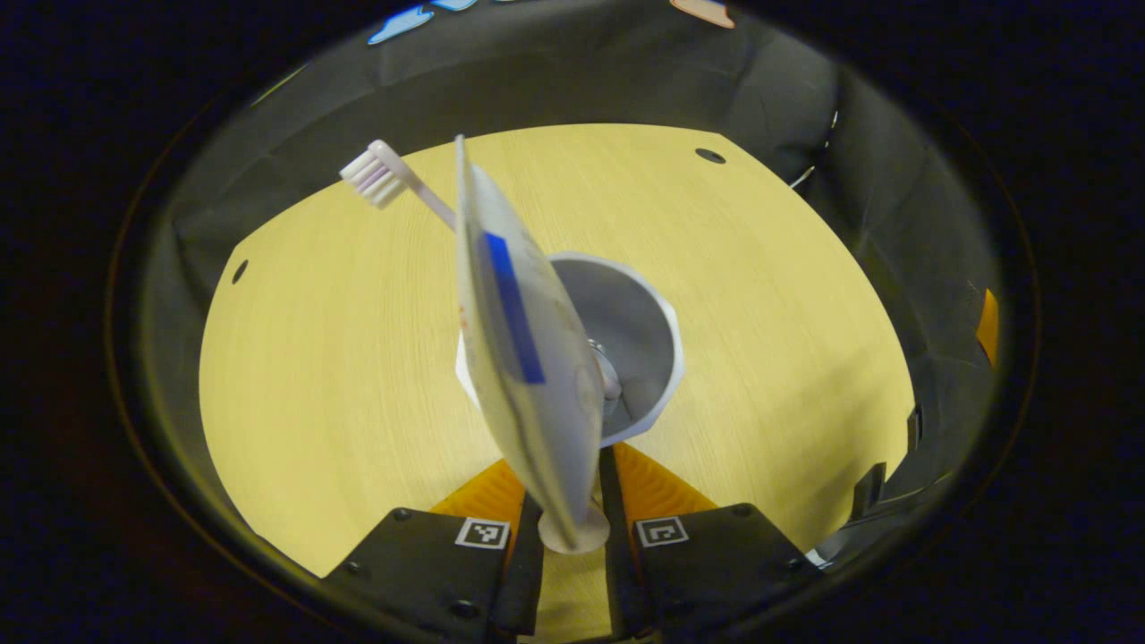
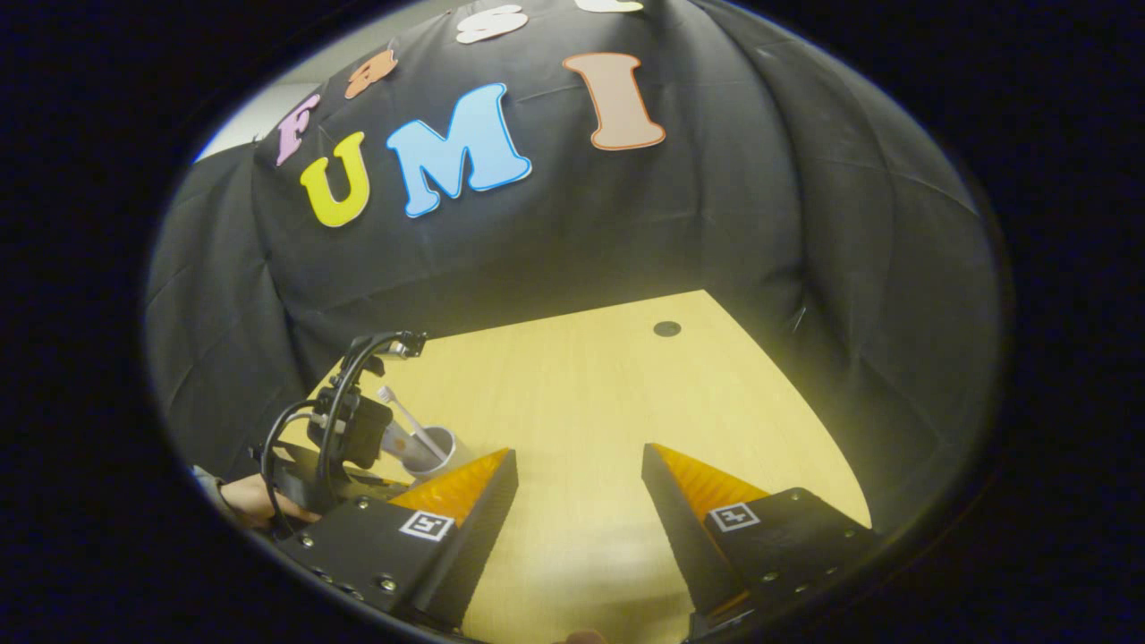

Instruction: Put the toothbrush and toothpaste on the desktop into the cup, then pick up the cup and place it on the coaster on the desktop.

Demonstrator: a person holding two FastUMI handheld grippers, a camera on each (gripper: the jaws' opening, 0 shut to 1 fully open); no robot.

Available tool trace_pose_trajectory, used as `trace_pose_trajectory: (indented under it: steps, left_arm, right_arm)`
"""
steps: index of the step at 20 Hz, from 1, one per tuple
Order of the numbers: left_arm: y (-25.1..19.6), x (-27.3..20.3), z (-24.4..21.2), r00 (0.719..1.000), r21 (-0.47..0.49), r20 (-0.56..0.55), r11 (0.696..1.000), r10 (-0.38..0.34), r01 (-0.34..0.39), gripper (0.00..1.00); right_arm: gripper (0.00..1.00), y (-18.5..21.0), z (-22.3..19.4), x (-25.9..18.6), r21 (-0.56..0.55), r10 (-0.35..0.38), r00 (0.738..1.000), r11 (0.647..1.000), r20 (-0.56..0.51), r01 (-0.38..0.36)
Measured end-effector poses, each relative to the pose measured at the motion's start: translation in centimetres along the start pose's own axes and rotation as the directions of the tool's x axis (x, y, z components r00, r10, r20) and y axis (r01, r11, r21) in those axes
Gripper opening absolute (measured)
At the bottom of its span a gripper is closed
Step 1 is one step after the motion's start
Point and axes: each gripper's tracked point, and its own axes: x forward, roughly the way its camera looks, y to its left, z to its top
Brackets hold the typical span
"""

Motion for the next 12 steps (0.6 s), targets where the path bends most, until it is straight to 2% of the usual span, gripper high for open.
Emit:
trace_pose_trajectory:
  steps: [1,2,3,4,7,8,10,12]
  left_arm:
    - [0.1,-0.1,-0.1,1.000,-0.003,0.016,1.000,0.008,-0.007,0.37]
    - [0.0,-0.2,0.0,1.000,-0.009,0.030,1.000,0.006,-0.006,0.43]
    - [-0.3,-0.6,0.1,0.999,-0.016,0.050,1.000,0.006,-0.005,0.51]
    - [-0.6,-1.1,0.2,0.997,-0.026,0.077,1.000,0.002,0.000,0.65]
    - [-1.2,-3.5,0.8,0.985,-0.056,0.173,0.998,-0.002,0.012,0.67]
    - [-1.3,-4.3,1.2,0.977,-0.062,0.214,0.998,-0.001,0.015,0.70]
    - [-1.1,-6.5,2.4,0.952,-0.081,0.305,0.997,0.006,0.019,0.89]
    - [-0.7,-9.2,3.2,0.919,-0.098,0.395,0.995,0.017,0.024,0.87]
  right_arm:
    - [0.88,0.0,0.2,0.0,-0.006,0.007,1.000,1.000,0.003,-0.007]
    - [0.88,0.1,0.5,0.0,-0.017,0.013,1.000,1.000,0.010,-0.013]
    - [0.88,0.2,0.6,-0.1,-0.036,0.015,1.000,0.999,0.018,-0.014]
    - [0.88,0.1,0.7,-0.2,-0.059,0.016,1.000,0.998,0.025,-0.015]
    - [0.88,0.4,1.8,-0.7,-0.120,0.032,0.997,0.993,0.065,-0.024]
    - [0.88,0.7,2.4,-0.8,-0.138,0.041,0.996,0.990,0.084,-0.029]
    - [0.88,1.5,3.3,-1.2,-0.177,0.055,0.991,0.984,0.120,-0.034]
    - [0.88,2.0,4.1,-1.9,-0.201,0.058,0.986,0.979,0.155,-0.026]
